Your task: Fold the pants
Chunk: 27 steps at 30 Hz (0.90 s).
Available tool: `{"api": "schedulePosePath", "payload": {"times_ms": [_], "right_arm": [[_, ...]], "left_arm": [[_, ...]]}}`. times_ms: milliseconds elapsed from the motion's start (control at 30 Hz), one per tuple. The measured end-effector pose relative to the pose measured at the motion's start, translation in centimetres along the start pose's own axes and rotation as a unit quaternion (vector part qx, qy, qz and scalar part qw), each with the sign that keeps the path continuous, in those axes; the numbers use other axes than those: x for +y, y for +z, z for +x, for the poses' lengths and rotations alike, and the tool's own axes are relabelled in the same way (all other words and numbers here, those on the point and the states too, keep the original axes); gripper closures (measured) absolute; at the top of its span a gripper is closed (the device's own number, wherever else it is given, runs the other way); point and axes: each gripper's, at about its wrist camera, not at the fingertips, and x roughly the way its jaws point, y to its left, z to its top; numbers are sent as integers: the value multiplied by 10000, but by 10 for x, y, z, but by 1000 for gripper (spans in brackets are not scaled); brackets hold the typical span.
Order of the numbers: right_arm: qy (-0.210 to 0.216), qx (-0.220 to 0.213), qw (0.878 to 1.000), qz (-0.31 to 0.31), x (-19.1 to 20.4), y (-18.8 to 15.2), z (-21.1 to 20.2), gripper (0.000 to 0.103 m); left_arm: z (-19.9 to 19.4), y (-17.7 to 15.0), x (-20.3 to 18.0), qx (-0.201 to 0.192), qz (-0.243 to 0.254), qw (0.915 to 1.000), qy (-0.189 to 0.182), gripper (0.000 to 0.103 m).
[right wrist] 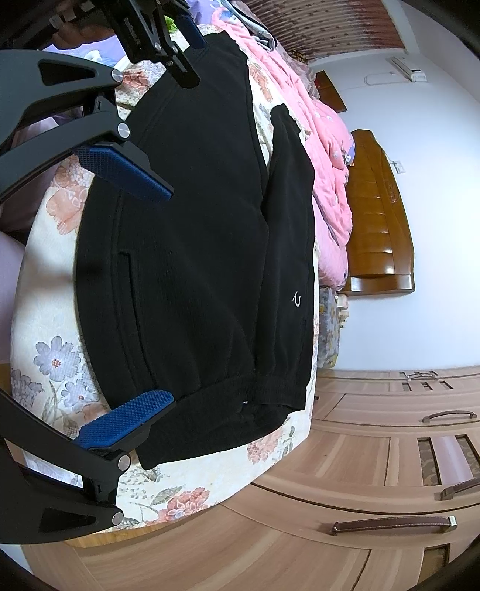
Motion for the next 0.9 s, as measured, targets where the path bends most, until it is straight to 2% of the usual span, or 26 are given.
{"api": "schedulePosePath", "payload": {"times_ms": [333,533,633,800,867,900], "right_arm": [[38,121,9999,77,-3,3,12,4],[66,221,9995,213,-13,11,22,4],[150,288,9992,241,-21,24,29,4],[441,254,9985,212,-44,60,48,4],[688,150,9973,203,-58,82,59,4],[847,138,9961,198,-65,94,67,4]], "left_arm": [[-5,1,-1,-91,32,9996,249,1],[10,5,2,303,6,9994,187,1],[20,9,6,435,-100,9985,322,2],[34,23,3,345,59,9975,621,1],[53,33,1,899,270,9953,214,2],[67,41,-2,1245,536,9905,-217,2]]}}
